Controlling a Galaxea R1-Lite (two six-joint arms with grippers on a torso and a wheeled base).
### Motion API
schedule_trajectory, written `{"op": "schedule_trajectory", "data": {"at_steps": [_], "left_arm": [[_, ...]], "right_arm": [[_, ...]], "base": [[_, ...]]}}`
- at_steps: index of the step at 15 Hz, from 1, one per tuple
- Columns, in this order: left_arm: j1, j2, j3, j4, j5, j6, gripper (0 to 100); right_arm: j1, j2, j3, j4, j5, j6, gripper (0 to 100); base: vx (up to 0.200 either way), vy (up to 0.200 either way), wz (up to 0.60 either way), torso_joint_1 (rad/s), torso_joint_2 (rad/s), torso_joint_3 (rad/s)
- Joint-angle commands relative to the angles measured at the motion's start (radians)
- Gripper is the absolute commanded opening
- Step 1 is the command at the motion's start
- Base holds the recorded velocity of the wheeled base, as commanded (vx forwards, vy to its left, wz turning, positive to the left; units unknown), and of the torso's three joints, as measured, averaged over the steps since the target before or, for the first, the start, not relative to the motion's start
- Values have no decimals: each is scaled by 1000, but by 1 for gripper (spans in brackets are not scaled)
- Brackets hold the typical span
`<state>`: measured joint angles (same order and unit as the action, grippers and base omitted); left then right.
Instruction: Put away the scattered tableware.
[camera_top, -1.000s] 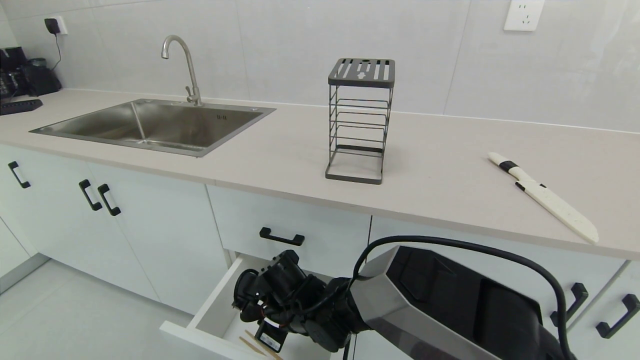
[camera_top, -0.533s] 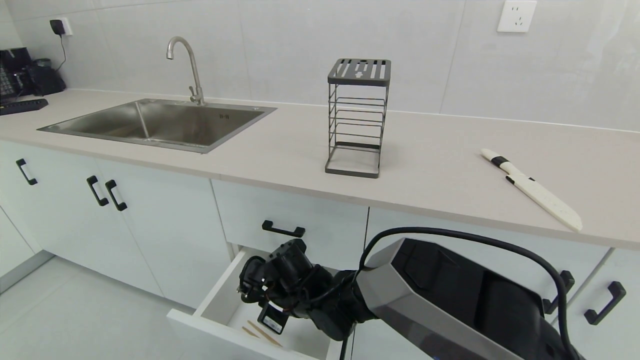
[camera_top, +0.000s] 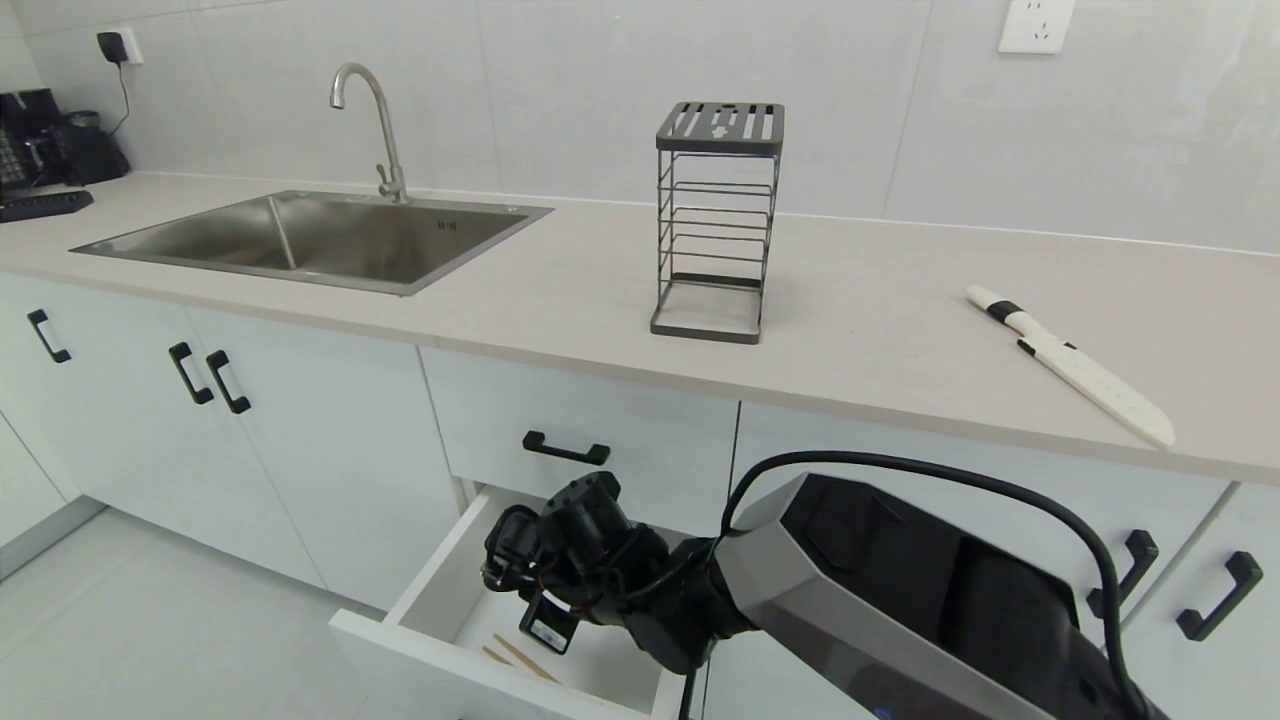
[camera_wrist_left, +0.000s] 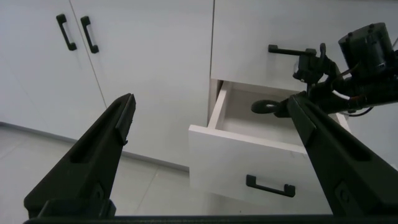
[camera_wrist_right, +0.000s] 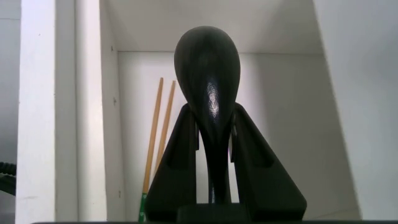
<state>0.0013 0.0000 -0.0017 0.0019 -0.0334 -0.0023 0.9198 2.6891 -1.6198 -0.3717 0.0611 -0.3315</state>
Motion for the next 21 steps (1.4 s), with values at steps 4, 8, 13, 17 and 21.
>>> {"op": "schedule_trajectory", "data": {"at_steps": [4, 8, 13, 17, 21], "left_arm": [[0, 2, 0, -2, 0, -1, 100], [0, 2, 0, -2, 0, -1, 100], [0, 2, 0, -2, 0, -1, 100], [0, 2, 0, -2, 0, -1, 100], [0, 2, 0, -2, 0, -1, 100]], "right_arm": [[-10, 1, -2, 0, -1, 3, 0], [-18, 0, -23, 105, -6, 2, 0], [-16, 3, -95, 241, -1, -3, 0], [-16, 3, -94, 241, -1, -1, 100], [-16, 1, -95, 226, -6, -6, 100]], "base": [[0, 0, 0, -3, 86, 80], [0, 0, 0, -1, 10, 14], [0, 0, 0, 0, 0, 0], [0, 0, 0, 0, 0, 0], [0, 0, 0, 0, 0, 0]]}}
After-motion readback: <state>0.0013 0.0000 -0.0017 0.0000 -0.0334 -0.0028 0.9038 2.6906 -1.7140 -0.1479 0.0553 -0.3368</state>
